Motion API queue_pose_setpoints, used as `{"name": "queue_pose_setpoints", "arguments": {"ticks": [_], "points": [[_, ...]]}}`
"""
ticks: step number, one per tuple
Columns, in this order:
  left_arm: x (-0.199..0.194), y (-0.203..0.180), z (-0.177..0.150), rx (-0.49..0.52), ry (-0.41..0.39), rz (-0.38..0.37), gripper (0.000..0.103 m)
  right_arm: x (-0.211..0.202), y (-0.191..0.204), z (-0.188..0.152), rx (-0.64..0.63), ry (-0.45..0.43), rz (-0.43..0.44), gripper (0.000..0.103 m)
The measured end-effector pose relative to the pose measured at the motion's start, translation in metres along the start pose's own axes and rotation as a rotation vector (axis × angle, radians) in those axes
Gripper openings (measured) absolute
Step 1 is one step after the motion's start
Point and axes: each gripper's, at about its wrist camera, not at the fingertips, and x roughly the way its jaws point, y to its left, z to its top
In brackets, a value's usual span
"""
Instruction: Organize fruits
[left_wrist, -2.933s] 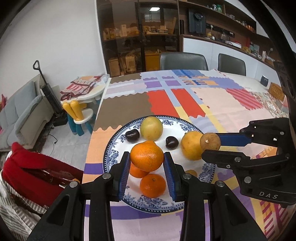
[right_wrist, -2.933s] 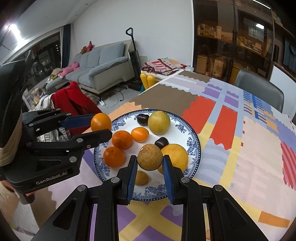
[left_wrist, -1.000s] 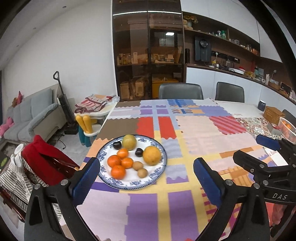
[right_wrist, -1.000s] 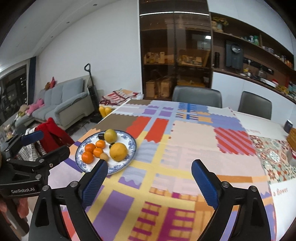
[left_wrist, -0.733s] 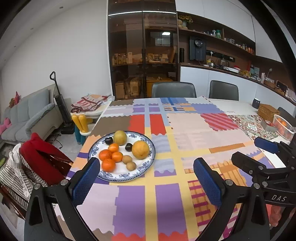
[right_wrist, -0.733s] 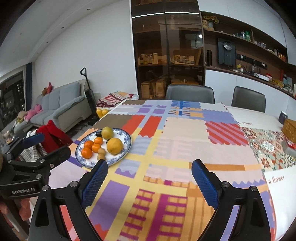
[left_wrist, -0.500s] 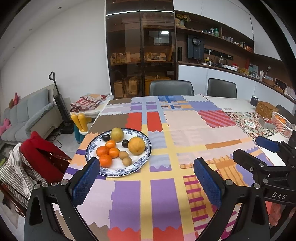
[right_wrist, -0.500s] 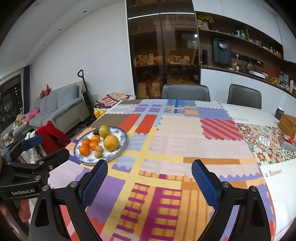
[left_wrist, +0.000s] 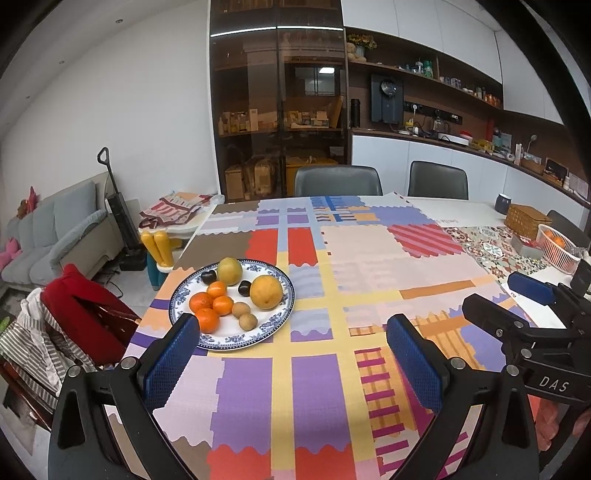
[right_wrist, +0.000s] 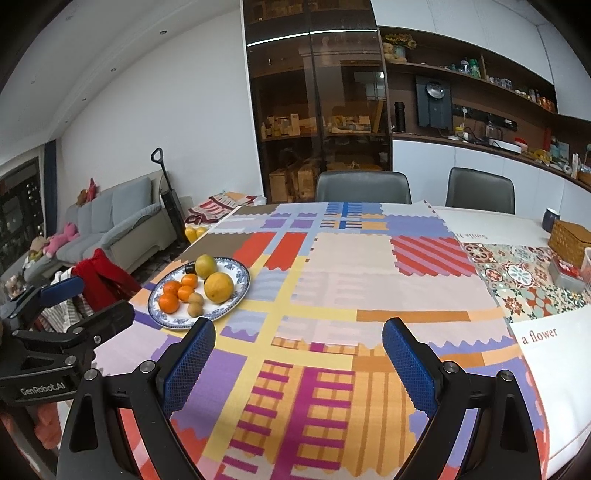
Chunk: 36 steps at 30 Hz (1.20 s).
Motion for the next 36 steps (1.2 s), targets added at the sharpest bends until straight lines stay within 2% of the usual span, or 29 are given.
{"name": "queue_pose_setpoints", "arguments": {"ticks": [36], "points": [[0.0011,0.0003,-0.0015,-0.009,0.005,0.019,0.103,-0.0034,-0.0075,-0.0024,0.001,0.002,-0.016,0.093]]}}
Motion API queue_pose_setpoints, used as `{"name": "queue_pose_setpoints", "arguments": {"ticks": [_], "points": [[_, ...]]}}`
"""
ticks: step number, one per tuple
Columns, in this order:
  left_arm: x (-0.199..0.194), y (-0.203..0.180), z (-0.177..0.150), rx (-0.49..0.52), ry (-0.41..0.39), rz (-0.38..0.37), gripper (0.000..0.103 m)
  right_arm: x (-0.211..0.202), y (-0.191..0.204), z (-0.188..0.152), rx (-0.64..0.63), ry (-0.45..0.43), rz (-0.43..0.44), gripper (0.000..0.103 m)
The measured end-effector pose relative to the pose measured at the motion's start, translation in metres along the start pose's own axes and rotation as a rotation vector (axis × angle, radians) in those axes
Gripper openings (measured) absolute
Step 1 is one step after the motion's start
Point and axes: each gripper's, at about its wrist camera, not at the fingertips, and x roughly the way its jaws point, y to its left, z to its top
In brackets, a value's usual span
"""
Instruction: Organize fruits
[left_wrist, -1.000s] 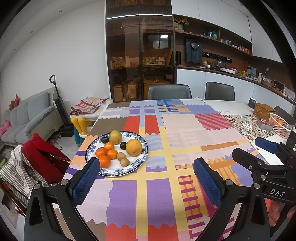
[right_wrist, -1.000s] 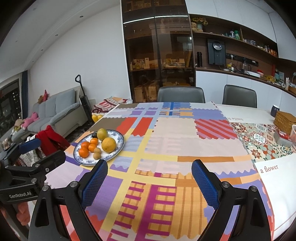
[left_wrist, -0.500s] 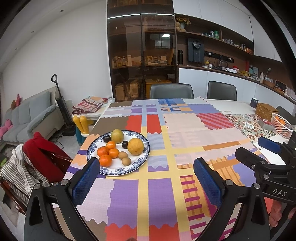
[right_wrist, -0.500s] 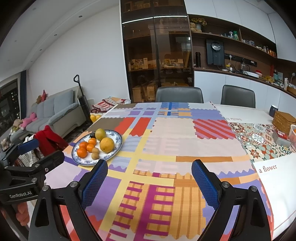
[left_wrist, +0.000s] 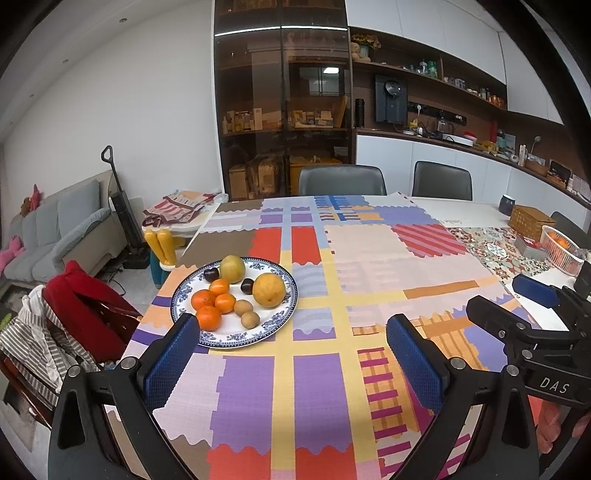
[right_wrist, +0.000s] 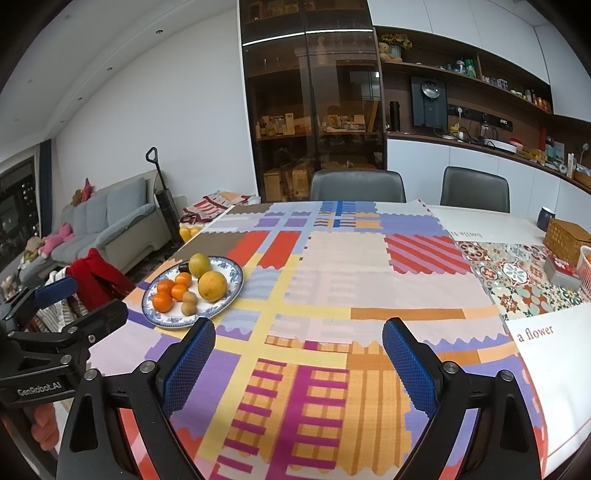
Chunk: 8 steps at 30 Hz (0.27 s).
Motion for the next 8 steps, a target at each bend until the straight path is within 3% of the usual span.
{"name": "queue_pose_setpoints", "arguments": {"ticks": [8], "points": [[0.0065,-0.0022,-0.0010,0.000,0.019,0.001,0.103,0.0071,-0.0004,-0.0029,0.005,0.018,-0.002,0.093]]}}
